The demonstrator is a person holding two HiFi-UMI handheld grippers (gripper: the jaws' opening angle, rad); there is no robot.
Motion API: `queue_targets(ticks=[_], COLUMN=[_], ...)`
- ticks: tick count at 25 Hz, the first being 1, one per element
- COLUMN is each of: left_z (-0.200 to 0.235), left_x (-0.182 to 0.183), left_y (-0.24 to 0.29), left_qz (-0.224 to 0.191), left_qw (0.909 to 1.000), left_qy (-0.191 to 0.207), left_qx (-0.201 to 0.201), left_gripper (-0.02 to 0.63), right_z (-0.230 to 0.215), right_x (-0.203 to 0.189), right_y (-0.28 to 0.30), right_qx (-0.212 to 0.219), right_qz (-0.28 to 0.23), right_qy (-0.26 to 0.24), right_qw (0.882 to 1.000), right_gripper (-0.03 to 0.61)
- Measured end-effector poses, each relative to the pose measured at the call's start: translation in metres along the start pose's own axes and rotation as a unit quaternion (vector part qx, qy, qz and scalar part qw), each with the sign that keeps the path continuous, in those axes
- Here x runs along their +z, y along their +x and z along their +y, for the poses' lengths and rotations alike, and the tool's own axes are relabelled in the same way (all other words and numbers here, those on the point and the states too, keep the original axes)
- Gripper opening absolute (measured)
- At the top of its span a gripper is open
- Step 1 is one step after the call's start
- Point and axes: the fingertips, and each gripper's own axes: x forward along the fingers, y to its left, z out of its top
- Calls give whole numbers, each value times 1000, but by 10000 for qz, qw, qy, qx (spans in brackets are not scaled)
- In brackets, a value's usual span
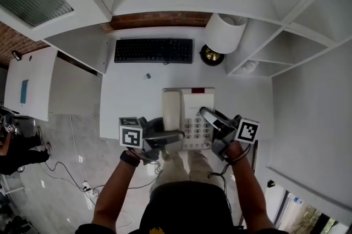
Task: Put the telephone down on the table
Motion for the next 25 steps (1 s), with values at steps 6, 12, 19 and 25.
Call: queue_targets(ticks=[6,12,19,25], left_z=[27,67,123,154], left_x=[-1,-7,-16,-17], left_y=[1,-4,-13,-12], left_qz=[-20,-80,-81,-24], left_qw=[10000,9996,9981,9975], left_qy=[-76,-239,-542,-627], left_qx=[-21,89,277,315], left_gripper=[436,436,443,443], right_z=[-30,-68,-123,-156], right_x=[-1,-8,-20,-21], right_y=[5,16,36,39], right_qx=[-69,-131,-269,-342], right_qz=[-30,-22,20,-40], right_qy=[85,231,390,507], right_qw=[9999,9996,9989,9981], right_gripper=[213,213,213,213])
